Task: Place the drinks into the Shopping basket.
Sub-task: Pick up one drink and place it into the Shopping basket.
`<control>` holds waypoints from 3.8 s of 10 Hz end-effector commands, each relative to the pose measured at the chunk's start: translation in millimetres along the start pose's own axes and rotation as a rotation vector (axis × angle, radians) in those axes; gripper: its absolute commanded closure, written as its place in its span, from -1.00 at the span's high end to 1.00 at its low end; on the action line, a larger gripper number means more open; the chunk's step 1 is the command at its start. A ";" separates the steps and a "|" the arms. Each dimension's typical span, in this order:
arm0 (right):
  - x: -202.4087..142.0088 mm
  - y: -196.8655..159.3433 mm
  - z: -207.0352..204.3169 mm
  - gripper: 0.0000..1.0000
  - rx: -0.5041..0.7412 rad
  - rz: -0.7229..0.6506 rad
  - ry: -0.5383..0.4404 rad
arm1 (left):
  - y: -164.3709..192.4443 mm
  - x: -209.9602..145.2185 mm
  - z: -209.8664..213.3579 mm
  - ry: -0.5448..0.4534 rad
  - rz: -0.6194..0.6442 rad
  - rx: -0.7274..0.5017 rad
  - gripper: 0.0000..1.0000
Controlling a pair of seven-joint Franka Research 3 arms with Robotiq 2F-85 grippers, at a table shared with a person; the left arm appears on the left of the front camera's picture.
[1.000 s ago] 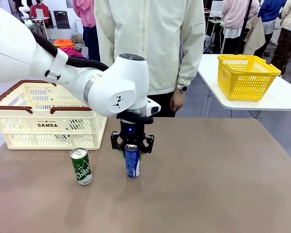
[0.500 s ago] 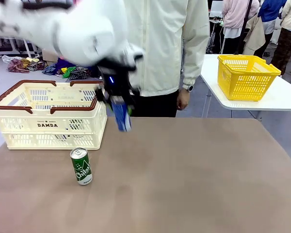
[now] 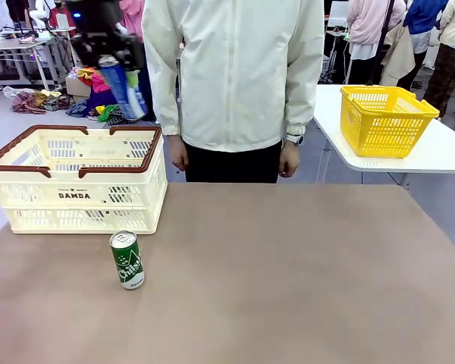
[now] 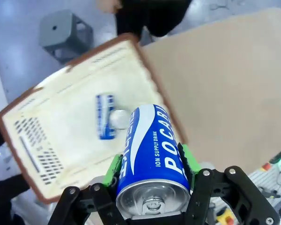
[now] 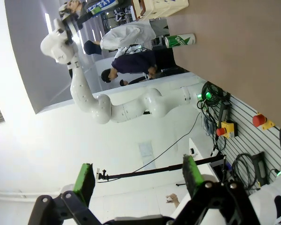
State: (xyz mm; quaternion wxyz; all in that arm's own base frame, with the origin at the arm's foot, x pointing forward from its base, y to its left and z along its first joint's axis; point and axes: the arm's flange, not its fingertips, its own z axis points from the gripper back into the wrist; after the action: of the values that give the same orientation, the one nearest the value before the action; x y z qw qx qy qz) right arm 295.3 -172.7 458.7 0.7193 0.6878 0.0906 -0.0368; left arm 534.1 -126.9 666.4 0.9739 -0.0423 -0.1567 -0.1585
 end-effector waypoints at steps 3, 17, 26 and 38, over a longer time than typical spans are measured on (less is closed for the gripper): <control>-2.0 6.2 1.2 1.00 -0.017 -0.018 0.009 | 113.1 -9.5 -60.8 0.014 0.162 0.058 -1.00; -2.0 6.2 1.2 1.00 -0.017 -0.018 0.009 | 152.0 -35.9 -183.4 0.108 0.208 0.237 -1.00; -2.0 6.2 1.2 1.00 -0.017 -0.018 0.009 | 176.2 -37.8 -199.5 0.171 0.225 0.146 1.00; -2.0 6.2 1.2 1.00 -0.017 -0.018 0.009 | 217.3 -244.0 -98.0 -0.202 0.462 -1.029 1.00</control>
State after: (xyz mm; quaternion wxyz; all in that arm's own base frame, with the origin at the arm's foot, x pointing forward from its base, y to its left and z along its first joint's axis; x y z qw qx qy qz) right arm 295.6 -172.3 458.7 0.7193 0.6877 0.0913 -0.0363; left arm 419.2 118.6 505.3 0.8428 -0.5155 -0.1349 -0.0756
